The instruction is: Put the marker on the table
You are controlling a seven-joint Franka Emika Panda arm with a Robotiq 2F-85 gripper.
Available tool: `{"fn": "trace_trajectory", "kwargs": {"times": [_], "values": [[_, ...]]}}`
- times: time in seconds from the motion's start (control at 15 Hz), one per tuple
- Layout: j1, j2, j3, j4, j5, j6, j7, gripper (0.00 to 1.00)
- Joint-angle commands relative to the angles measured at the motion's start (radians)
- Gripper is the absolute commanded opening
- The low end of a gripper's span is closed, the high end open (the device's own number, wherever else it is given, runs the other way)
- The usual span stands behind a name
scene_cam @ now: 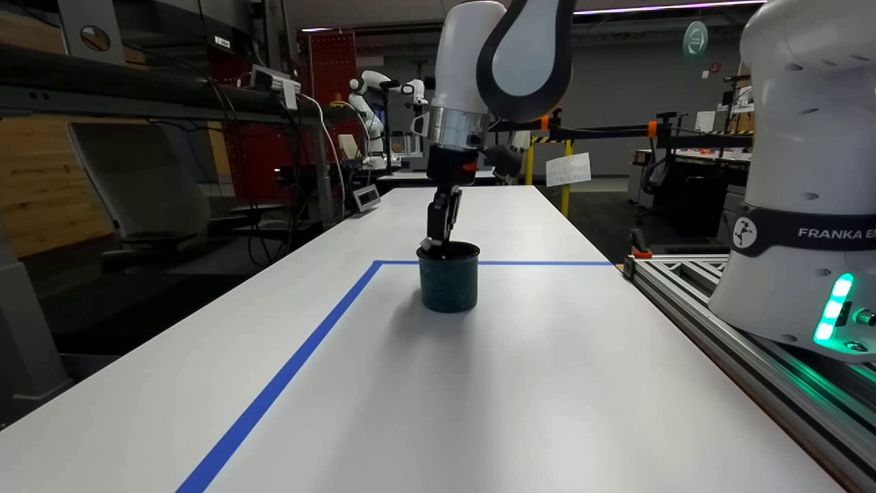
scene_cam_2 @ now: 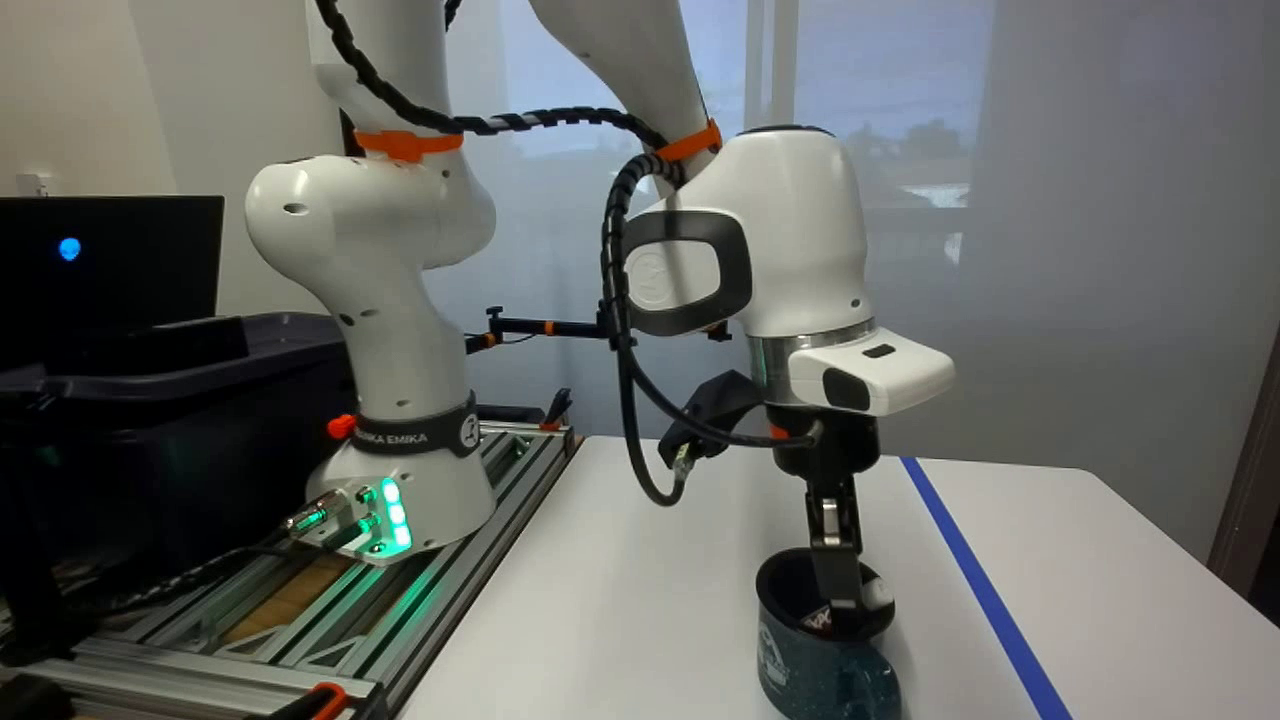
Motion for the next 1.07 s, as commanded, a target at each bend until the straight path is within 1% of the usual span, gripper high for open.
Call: {"fn": "trace_trajectory", "kwargs": {"times": [0.0, 0.07, 0.2, 0.27, 0.33, 0.53, 0.6, 0.67, 0.73, 0.8, 0.87, 1.0], "values": [[-0.030, 0.028, 0.047, -0.013, 0.079, 0.071, -0.087, 0.17], [-0.038, 0.033, 0.061, -0.012, 0.093, 0.078, -0.101, 0.17], [-0.055, 0.031, 0.091, -0.011, 0.119, 0.071, -0.124, 0.04], [-0.062, 0.023, 0.102, -0.011, 0.128, 0.063, -0.130, 0.00], [-0.070, 0.007, 0.114, -0.010, 0.139, 0.035, -0.137, 0.05], [-0.055, -0.045, 0.069, -0.002, 0.080, -0.047, -0.103, 0.05], [-0.035, -0.070, 0.040, 0.001, 0.056, -0.071, -0.088, 0.05], [-0.031, -0.094, 0.025, 0.004, 0.036, -0.086, -0.078, 0.05], [-0.032, -0.120, 0.026, 0.010, 0.038, -0.107, -0.087, 0.05], [-0.032, -0.137, 0.013, 0.022, 0.010, -0.119, -0.074, 0.05], [-0.030, -0.158, 0.017, 0.032, 0.013, -0.145, -0.079, 0.05], [-0.010, -0.189, 0.030, 0.055, 0.059, -0.185, -0.114, 0.05]]}}
